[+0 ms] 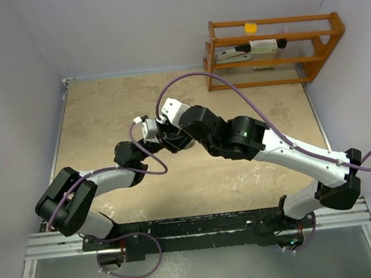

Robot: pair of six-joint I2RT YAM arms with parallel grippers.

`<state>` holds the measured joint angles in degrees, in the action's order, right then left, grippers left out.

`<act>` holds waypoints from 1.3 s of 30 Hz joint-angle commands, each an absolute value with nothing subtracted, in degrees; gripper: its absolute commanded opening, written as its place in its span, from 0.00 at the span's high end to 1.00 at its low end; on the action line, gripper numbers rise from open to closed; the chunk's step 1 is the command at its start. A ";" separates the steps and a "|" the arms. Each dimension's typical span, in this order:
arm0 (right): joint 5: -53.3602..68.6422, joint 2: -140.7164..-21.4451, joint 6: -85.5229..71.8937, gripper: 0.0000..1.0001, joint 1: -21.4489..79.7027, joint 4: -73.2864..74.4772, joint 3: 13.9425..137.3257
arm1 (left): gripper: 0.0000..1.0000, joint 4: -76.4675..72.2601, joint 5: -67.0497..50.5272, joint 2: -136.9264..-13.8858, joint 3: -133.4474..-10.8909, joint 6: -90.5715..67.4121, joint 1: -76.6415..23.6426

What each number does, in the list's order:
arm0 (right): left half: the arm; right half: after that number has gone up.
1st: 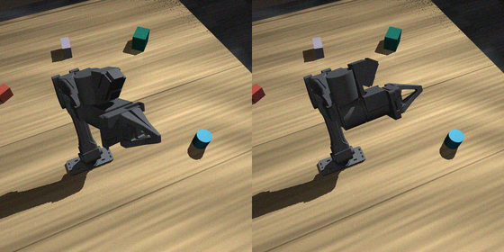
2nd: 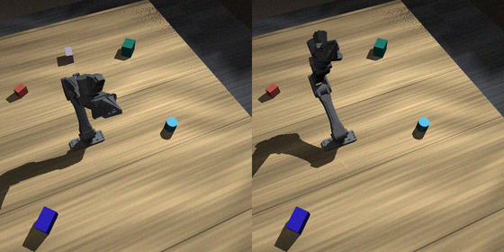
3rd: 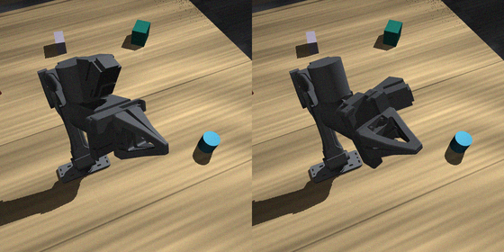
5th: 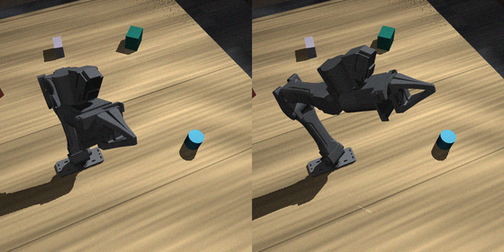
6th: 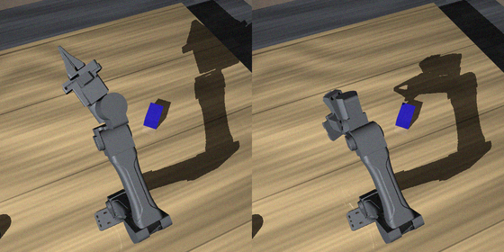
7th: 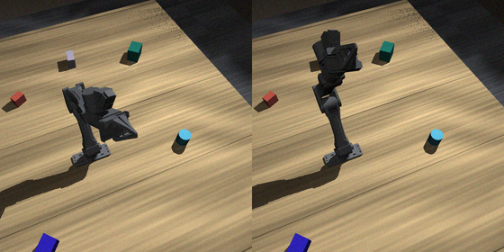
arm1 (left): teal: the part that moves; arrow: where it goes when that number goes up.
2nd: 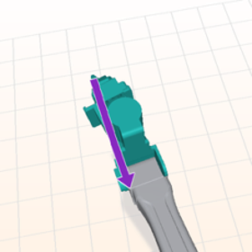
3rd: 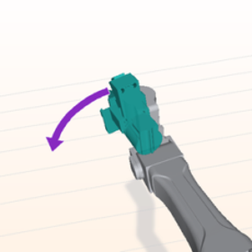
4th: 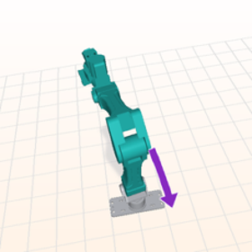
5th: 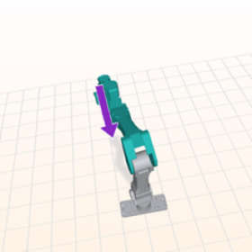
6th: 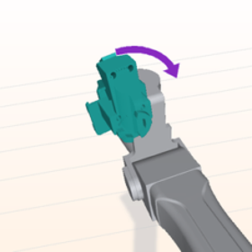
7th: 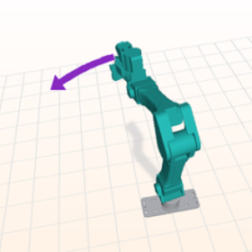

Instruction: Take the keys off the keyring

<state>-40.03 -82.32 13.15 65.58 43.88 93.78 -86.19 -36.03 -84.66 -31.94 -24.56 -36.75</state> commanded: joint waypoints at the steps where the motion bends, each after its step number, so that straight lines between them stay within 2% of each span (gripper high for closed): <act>1: -42.18 -80.68 13.78 1.00 66.01 41.86 94.57 | 0.68 -91.65 -36.33 -84.79 -32.96 -25.99 -36.47; 11: -42.18 -80.68 13.73 1.00 66.23 41.39 94.09 | 0.74 -92.83 -34.93 -85.12 -32.69 -26.43 -36.47; 21: -41.84 -80.77 13.62 1.00 66.23 40.70 93.43 | 0.76 -94.40 -32.94 -85.16 -32.52 -27.11 -36.47; 30: -41.84 -80.68 13.54 1.00 66.23 40.45 93.21 | 0.87 -95.16 -31.79 -85.53 -32.04 -27.79 -36.47; 33: -41.84 -80.68 13.37 1.00 66.26 40.58 93.22 | 0.87 -96.40 -31.51 -85.69 -31.92 -28.35 -36.47; 39: -41.84 -80.68 13.36 1.00 66.19 40.57 93.18 | 0.81 -97.56 -31.54 -85.69 -31.90 -28.91 -36.47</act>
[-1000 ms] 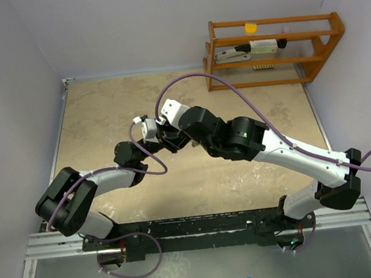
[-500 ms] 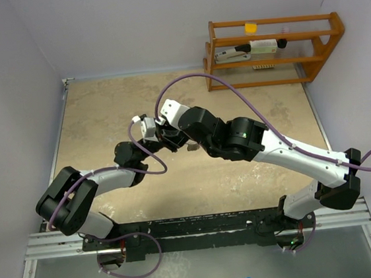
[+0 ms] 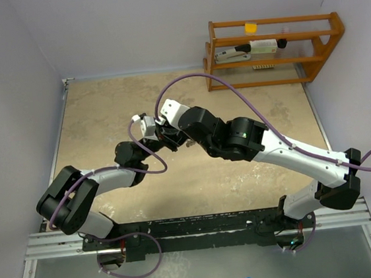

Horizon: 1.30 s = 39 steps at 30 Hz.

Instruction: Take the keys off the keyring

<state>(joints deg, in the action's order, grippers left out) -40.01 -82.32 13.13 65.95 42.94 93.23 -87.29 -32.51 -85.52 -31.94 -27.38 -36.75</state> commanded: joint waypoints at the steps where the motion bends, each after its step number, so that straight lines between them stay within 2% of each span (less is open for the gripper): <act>1: -41.84 -80.68 13.36 1.00 66.18 40.56 93.10 | 0.80 -97.79 -31.55 -85.69 -31.86 -29.11 -36.47; 12: -41.84 -80.77 13.28 1.00 66.23 40.45 92.84 | 0.79 -98.60 -31.57 -85.37 -31.88 -30.01 -36.47; 14: -41.84 -80.77 13.33 1.00 66.23 40.36 92.88 | 0.82 -98.60 -31.47 -85.20 -31.90 -30.02 -36.47; 18: -41.96 -80.69 13.51 1.00 66.27 39.94 92.76 | 0.93 -98.27 -31.23 -85.12 -31.78 -29.87 -36.47; 23: -42.26 -80.59 13.74 1.00 66.20 39.29 92.47 | 1.00 -98.53 -28.72 -84.94 -30.27 -29.27 -36.47; 32: -43.17 -80.34 12.72 1.00 66.24 40.60 93.29 | 1.00 -92.99 -24.82 -81.53 -29.32 -25.71 -36.47; 39: -43.26 -82.21 12.64 1.00 66.19 43.60 96.57 | 1.00 -88.68 -28.69 -78.96 -29.11 -21.82 -36.47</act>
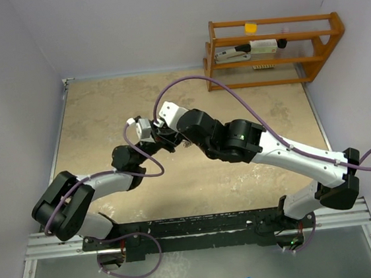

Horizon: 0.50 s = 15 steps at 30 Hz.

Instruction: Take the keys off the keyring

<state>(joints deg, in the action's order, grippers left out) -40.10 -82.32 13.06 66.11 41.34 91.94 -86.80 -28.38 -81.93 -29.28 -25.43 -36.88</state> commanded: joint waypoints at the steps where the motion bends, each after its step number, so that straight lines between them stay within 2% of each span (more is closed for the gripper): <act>1: -43.41 -82.93 12.27 1.00 66.26 44.92 97.96 | 1.00 -87.52 -29.14 -78.36 -28.91 -21.02 -36.47; 9: -44.30 -87.76 10.08 1.00 66.22 54.90 107.00 | 1.00 -73.60 -30.67 -71.83 -27.91 -11.95 -36.47; 15: -44.41 -89.44 9.74 1.00 66.24 57.71 109.24 | 1.00 -65.69 -31.28 -67.44 -27.35 -6.98 -36.47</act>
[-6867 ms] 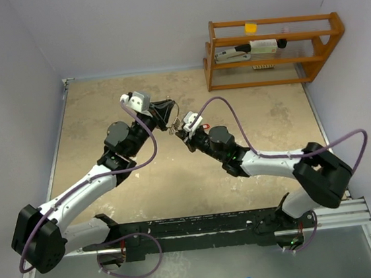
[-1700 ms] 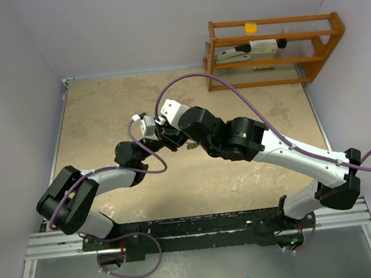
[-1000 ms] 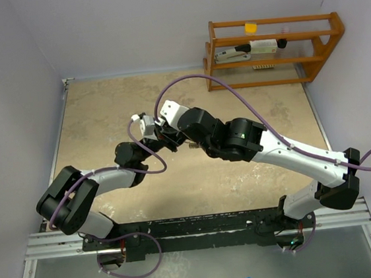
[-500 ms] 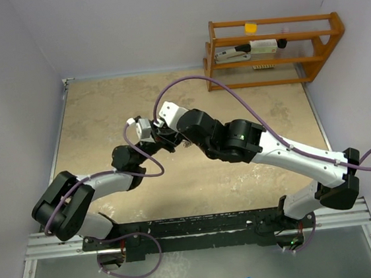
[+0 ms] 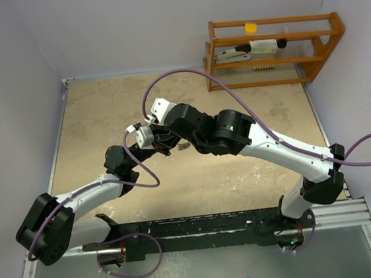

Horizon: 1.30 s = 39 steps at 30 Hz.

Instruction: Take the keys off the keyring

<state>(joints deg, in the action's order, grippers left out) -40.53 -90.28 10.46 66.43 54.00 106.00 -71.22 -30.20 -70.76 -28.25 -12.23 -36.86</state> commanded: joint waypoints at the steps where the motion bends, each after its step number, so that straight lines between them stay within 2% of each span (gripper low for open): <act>1: -44.31 -89.53 9.85 1.00 66.22 57.74 109.29 | 1.00 -64.72 -31.50 -66.84 -27.36 -6.48 -36.47; 14: -42.56 -90.15 11.28 1.00 66.24 55.94 108.91 | 1.00 -59.59 -36.62 -62.83 -27.99 -4.80 -36.47; 34: -37.65 -91.14 13.31 1.00 66.21 53.14 109.95 | 1.00 -65.59 -45.34 -61.79 -28.65 -10.85 -36.56; 39: -33.15 -91.72 13.95 1.00 66.23 55.46 112.18 | 1.00 -65.57 -46.50 -61.45 -29.03 -11.23 -36.56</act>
<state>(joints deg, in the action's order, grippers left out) -35.24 -90.80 12.56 66.50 57.58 108.03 -61.63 -39.09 -63.20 -28.12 -9.23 -35.97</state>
